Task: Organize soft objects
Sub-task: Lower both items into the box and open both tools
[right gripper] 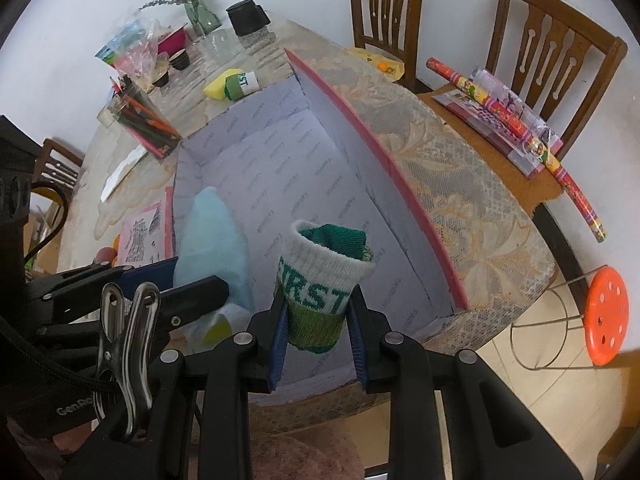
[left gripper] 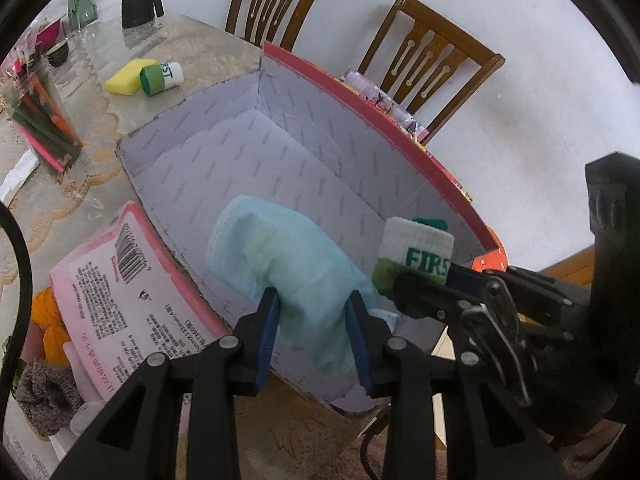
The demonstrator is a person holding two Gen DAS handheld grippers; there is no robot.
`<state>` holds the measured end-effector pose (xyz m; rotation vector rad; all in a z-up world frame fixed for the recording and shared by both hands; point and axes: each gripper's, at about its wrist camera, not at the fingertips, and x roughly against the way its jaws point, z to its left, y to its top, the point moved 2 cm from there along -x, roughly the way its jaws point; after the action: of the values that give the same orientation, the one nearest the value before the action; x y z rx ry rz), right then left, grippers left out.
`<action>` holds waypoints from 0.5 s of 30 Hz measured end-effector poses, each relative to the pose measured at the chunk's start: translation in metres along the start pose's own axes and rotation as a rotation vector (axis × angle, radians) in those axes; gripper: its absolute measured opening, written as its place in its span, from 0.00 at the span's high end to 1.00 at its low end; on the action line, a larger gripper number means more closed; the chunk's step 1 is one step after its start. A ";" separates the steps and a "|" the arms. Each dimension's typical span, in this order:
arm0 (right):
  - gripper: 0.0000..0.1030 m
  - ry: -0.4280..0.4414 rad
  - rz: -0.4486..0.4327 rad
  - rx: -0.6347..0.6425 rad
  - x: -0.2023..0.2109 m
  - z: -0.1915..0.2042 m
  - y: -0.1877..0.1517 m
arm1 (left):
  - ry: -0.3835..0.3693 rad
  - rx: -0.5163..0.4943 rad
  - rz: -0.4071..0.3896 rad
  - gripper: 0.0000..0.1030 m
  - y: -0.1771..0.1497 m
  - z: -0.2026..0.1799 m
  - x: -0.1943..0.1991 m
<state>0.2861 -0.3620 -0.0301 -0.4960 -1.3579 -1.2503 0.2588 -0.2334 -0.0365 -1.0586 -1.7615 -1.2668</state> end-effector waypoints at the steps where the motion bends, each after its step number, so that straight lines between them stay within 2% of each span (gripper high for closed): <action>1: 0.73 -0.004 0.001 0.000 0.000 -0.001 0.000 | -0.004 0.001 0.004 0.66 0.000 0.000 -0.001; 4: 0.73 -0.008 0.002 -0.004 0.000 -0.002 0.000 | -0.001 0.000 0.004 0.65 0.000 0.001 -0.002; 7: 0.72 -0.027 -0.004 -0.005 -0.002 -0.002 0.001 | 0.011 0.003 -0.005 0.60 0.000 0.002 -0.002; 13: 0.65 -0.044 -0.005 -0.030 -0.003 -0.003 0.000 | 0.019 0.032 -0.011 0.50 -0.001 0.009 0.002; 15: 0.64 -0.047 -0.013 -0.026 -0.002 -0.003 0.001 | 0.026 0.041 -0.016 0.50 0.000 0.011 0.004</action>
<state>0.2888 -0.3631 -0.0320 -0.5386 -1.3876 -1.2752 0.2561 -0.2221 -0.0361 -1.0033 -1.7721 -1.2432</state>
